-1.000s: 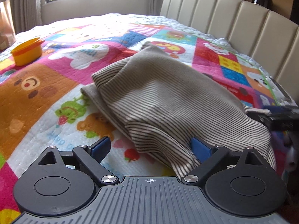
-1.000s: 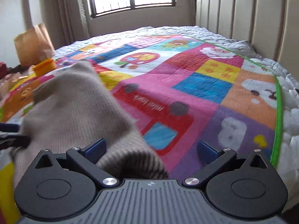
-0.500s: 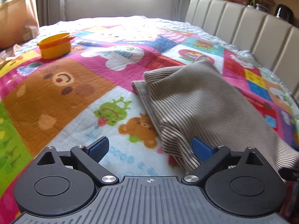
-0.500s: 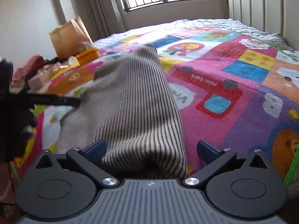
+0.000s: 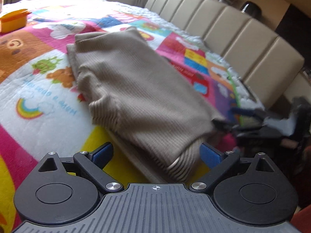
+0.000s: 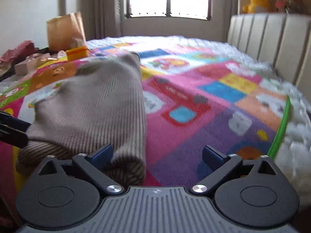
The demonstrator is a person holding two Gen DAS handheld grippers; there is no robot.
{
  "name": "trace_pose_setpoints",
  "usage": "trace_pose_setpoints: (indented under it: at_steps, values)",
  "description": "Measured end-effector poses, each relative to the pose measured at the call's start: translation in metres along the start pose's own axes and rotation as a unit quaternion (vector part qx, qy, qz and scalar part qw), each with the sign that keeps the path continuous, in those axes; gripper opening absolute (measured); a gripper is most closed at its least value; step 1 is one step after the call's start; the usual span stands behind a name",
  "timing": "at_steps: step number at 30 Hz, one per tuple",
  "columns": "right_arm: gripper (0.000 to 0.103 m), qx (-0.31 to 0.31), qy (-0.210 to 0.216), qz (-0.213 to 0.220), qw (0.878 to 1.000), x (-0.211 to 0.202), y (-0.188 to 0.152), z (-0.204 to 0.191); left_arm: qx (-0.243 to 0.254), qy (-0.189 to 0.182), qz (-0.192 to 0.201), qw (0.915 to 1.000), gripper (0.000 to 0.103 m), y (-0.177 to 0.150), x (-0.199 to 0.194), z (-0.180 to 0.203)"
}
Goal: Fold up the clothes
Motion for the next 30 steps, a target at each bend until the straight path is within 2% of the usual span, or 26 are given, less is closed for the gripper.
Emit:
trace_pose_setpoints:
  at_steps: [2, 5, 7, 11, 15, 19, 22, 24, 27, 30]
  values:
    - [0.073, -0.068, 0.013, 0.024, 0.997, -0.013, 0.004, -0.018, -0.002, 0.019, 0.007, 0.9998, 0.099, -0.001, -0.003, -0.008]
    - [0.073, -0.149, 0.068, 0.032, 0.986, -0.022, 0.004, -0.047, -0.010, 0.037, 0.016, 0.9991, 0.099, 0.000, -0.011, -0.017]
    - [0.079, -0.195, 0.097, 0.024, 0.976, -0.019, -0.002, -0.067, -0.016, 0.049, 0.019, 0.9985, 0.099, 0.001, -0.015, -0.023]
    - [0.089, -0.276, 0.084, 0.029, 0.957, -0.008, -0.017, -0.101, -0.019, 0.063, 0.023, 0.9976, 0.099, 0.000, -0.024, -0.030]
    - [0.100, -0.317, 0.105, 0.034, 0.942, -0.008, -0.027, -0.122, -0.023, 0.066, 0.022, 0.9973, 0.100, -0.003, -0.027, -0.032]
    - [0.101, -0.304, 0.097, 0.033, 0.947, -0.006, -0.027, -0.122, -0.025, 0.065, 0.018, 0.9974, 0.101, -0.003, -0.023, -0.031]
    - [0.089, -0.282, 0.095, 0.032, 0.954, -0.005, -0.024, -0.118, -0.021, 0.061, 0.019, 0.9978, 0.101, -0.003, -0.022, -0.029]
    - [0.076, -0.245, 0.101, 0.026, 0.964, -0.004, -0.015, -0.109, -0.019, 0.060, 0.019, 0.9979, 0.101, -0.003, -0.022, -0.028]
    - [0.071, -0.182, 0.124, 0.010, 0.975, -0.004, -0.004, -0.092, -0.014, 0.059, 0.020, 0.9979, 0.101, -0.003, -0.024, -0.027]
    - [0.070, -0.103, 0.157, -0.010, 0.982, 0.000, 0.007, -0.072, 0.001, 0.055, 0.025, 0.9982, 0.102, -0.004, -0.029, -0.025]
Point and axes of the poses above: each gripper's, at about its wrist camera, not at the fingertips, and x roughly the way its jaws point, z to its right, y to its top, the point moved 2 cm from there along x, roughly the way its jaws point, and after that the axes turned 4 degrees about -z, right-handed, at the moved point
